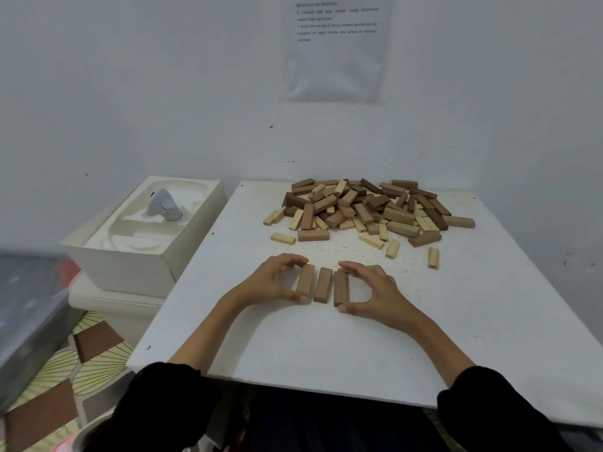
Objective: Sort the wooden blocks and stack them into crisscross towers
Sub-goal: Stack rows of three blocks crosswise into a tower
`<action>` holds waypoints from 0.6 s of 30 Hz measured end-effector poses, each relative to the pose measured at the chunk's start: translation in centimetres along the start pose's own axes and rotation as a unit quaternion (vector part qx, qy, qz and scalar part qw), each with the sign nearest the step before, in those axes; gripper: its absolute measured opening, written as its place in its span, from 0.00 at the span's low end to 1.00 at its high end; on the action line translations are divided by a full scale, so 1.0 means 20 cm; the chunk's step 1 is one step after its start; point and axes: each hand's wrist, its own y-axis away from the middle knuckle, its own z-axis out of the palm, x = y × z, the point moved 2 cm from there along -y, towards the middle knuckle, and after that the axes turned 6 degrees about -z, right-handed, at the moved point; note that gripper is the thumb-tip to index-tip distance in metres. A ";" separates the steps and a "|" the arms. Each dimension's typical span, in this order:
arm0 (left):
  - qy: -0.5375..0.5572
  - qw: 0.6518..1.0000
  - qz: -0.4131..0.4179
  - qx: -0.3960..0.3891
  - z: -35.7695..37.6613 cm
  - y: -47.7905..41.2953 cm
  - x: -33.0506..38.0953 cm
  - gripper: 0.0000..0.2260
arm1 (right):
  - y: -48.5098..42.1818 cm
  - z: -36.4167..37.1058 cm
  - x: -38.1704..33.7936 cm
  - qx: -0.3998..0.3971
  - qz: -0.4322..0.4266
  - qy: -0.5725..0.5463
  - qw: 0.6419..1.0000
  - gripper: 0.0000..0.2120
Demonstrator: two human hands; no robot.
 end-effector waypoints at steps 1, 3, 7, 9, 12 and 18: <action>-0.024 1.000 0.002 -0.010 0.00 0.00 -0.01 0.36 | -0.01 0.01 -0.01 -0.001 -0.001 0.000 1.000 0.36; -0.074 0.997 0.009 -0.021 0.02 -0.01 0.00 0.39 | -0.03 0.02 -0.01 -0.005 -0.003 0.002 1.000 0.36; -0.099 0.994 0.016 -0.039 0.04 -0.04 0.03 0.39 | -0.05 0.04 0.00 -0.005 0.002 0.003 1.000 0.37; -0.095 0.994 0.022 -0.048 0.05 -0.05 0.04 0.38 | -0.05 0.04 0.01 -0.005 0.010 -0.007 1.000 0.37; -0.080 0.995 0.023 -0.060 0.06 -0.06 0.03 0.39 | -0.05 0.04 0.03 -0.012 -0.007 0.004 1.000 0.38; -0.085 0.995 0.049 -0.034 0.08 -0.07 0.04 0.34 | -0.09 0.03 0.07 -0.013 0.001 0.059 0.998 0.37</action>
